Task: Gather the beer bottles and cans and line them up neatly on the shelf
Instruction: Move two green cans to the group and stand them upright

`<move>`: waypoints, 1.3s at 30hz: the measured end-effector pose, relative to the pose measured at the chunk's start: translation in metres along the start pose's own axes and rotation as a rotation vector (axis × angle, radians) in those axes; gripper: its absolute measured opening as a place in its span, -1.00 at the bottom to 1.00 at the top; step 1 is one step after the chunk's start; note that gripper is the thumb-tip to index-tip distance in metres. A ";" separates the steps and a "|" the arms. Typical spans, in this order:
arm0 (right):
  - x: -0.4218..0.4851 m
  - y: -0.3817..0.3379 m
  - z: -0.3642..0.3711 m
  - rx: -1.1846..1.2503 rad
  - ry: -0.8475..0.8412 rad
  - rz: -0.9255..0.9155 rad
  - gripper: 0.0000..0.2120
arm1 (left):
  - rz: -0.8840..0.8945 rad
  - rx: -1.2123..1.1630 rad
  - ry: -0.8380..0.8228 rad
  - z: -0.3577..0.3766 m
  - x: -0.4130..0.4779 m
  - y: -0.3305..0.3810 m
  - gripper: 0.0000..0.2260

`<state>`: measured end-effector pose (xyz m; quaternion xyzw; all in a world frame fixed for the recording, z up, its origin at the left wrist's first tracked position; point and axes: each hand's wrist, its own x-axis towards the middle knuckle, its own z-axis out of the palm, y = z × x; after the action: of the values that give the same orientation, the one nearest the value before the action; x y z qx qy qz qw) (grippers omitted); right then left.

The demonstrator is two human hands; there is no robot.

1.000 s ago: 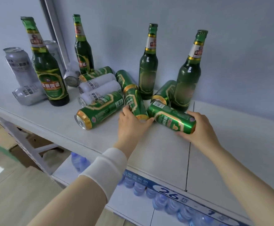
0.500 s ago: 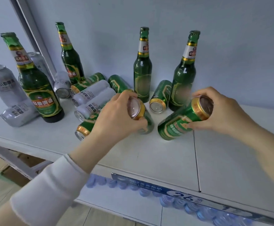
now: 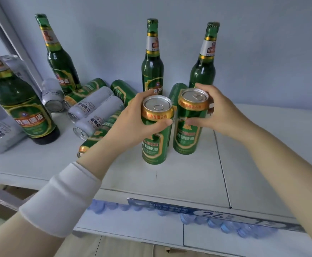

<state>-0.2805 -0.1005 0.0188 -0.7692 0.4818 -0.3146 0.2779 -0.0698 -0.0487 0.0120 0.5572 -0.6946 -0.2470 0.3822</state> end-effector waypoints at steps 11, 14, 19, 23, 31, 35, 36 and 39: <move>-0.031 0.045 0.079 0.235 0.317 0.240 -0.26 | -0.122 -0.190 0.086 0.028 -0.019 -0.036 -0.46; -0.036 0.047 0.075 0.305 0.379 0.284 -0.33 | -0.092 -0.188 0.147 0.030 -0.016 -0.024 -0.48; -0.069 0.065 0.021 0.407 0.388 0.326 -0.46 | 0.006 -0.188 0.226 0.029 0.007 0.041 -0.47; -0.100 0.089 -0.048 0.395 0.430 0.327 -0.49 | 0.096 -0.195 0.230 0.057 0.035 0.107 -0.44; -0.150 0.180 -0.191 0.350 0.449 0.326 -0.48 | 0.101 -0.269 0.226 0.203 0.078 0.207 -0.43; -0.170 0.227 -0.248 0.336 0.453 0.352 -0.46 | 0.045 -0.306 0.194 0.277 0.094 0.237 -0.44; -0.172 0.237 -0.261 0.337 0.455 0.355 -0.46 | 0.033 -0.302 0.183 0.293 0.098 0.242 -0.44; -0.173 0.266 -0.289 0.360 0.463 0.364 -0.43 | -0.004 -0.300 0.148 0.332 0.110 0.251 -0.43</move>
<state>-0.7069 -0.0793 -0.0255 -0.5175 0.5983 -0.5059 0.3440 -0.4940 -0.1173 0.0388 0.5119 -0.6187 -0.3070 0.5108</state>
